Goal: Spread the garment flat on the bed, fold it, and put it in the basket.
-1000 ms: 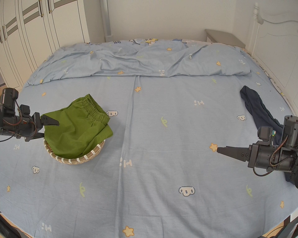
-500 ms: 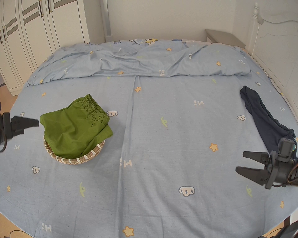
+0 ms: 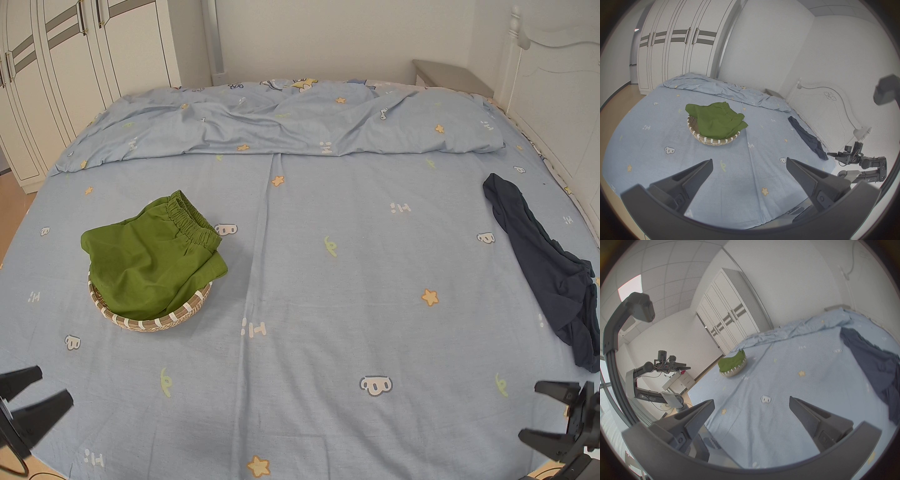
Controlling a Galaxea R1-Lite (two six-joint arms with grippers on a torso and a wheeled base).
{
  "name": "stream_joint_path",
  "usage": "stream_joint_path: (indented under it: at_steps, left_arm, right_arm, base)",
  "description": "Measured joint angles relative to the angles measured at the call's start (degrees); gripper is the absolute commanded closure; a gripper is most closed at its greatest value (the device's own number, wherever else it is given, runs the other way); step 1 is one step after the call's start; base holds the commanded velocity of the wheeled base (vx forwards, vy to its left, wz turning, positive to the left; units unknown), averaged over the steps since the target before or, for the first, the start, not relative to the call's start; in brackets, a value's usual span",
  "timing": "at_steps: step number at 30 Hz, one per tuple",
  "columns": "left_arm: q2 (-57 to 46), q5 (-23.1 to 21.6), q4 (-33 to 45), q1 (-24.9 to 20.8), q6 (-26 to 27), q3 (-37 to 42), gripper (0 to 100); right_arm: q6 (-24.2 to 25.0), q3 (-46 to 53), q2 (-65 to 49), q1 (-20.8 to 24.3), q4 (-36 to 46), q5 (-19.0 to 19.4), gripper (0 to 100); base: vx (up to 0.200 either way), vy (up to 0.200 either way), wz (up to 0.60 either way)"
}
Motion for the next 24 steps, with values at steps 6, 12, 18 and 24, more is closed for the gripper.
stream_joint_path:
  at_steps: [6,12,18,24]
  left_arm:
    - [-11.78,0.38,-2.55,-2.35,0.35,9.7,0]
    - [-22.58,10.95,-9.58,-3.84,4.38,21.7,0]
    - [-26.75,28.99,-16.86,-4.61,7.03,29.09,0]
    - [-28.11,31.84,-19.3,-5.08,6.96,32.17,0]
  right_arm:
    - [0.09,-0.35,-15.53,-2.21,16.27,-1.08,0]
    - [1.69,-0.5,-26.93,-5.92,21.75,-4.97,0]
    - [1.71,0.26,-32.31,-7.69,21.03,-17.37,0]
    - [-1.56,3.08,-34.43,-8.44,15.34,-34.34,0]
  base:
    - [0.0,0.0,0.0]
    - [0.0,0.0,0.0]
    - [0.0,0.0,0.0]
    - [0.0,0.0,0.0]
